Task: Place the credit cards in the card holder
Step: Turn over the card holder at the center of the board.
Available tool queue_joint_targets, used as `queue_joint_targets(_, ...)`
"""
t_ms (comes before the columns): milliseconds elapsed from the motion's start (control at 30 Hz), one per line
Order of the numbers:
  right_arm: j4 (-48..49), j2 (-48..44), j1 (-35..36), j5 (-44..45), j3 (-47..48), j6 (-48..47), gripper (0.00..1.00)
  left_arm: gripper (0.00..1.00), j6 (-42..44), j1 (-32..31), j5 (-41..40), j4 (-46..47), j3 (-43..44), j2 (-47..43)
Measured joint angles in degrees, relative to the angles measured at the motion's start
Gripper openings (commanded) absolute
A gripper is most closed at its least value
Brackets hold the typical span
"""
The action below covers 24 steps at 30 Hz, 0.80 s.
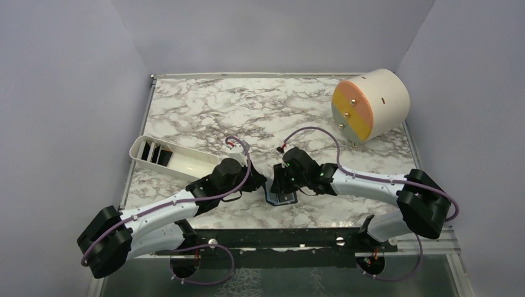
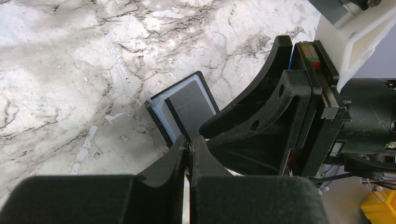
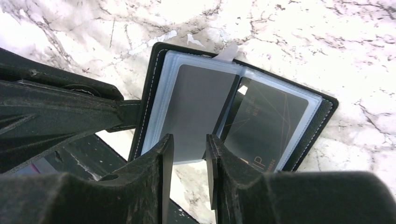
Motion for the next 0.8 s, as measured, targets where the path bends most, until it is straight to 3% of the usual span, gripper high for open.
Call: queue_joint_targets(800, -0.4, 3.8, -0.6, 9.4, 0.1, -0.2, 0.27, 0.0, 0.9, 0.0, -1.7, 0.2, 0.2, 4.5)
